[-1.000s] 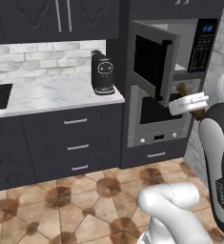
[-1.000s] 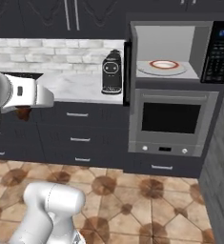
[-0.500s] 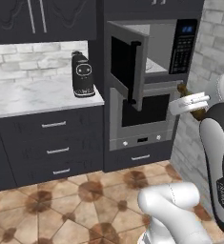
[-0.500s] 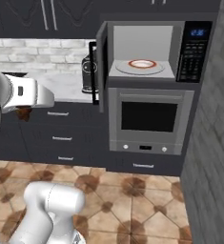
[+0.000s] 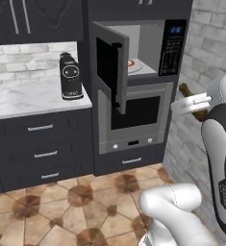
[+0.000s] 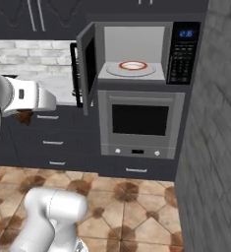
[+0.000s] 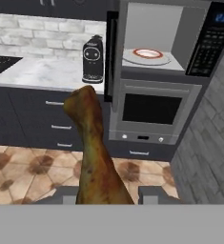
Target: Transport the chicken drumstick from the fridge to the microwave and turn on the microwave.
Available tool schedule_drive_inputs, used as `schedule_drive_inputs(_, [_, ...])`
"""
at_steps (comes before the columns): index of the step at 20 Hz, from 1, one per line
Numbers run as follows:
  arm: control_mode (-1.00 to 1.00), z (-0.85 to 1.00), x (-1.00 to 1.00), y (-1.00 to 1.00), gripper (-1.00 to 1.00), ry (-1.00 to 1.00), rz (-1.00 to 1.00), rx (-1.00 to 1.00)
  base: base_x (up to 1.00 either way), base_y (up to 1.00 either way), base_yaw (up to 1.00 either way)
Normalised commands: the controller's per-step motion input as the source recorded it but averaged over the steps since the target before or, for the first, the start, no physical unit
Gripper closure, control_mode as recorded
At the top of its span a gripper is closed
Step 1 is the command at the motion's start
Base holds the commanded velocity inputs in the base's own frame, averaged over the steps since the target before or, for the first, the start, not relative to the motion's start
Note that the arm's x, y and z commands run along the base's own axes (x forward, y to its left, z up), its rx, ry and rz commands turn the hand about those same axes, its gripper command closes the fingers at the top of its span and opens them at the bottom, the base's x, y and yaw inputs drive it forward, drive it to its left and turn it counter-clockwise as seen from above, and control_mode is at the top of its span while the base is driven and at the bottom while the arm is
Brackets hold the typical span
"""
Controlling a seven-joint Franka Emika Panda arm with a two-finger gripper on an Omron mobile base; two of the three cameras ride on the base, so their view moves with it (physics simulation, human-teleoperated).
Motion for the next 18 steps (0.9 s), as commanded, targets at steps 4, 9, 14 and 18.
schedule_drive_inputs(4, [1.00, 0.00, 0.00, 0.00, 1.00, 0.00, 0.00, 0.00, 0.21, -0.31, 0.00])
schedule_drive_inputs(9, [1.00, 0.00, 0.00, 0.00, 1.00, 0.00, 0.00, 0.00, 0.26, -0.33, 0.00])
schedule_drive_inputs(14, [1.00, 0.00, 0.00, 0.00, 1.00, 0.00, 0.00, 0.00, 0.32, -0.32, 0.00])
schedule_drive_inputs(18, [1.00, 0.00, 0.00, 0.00, 1.00, 0.00, 0.00, 0.00, 0.37, -0.35, 0.00])
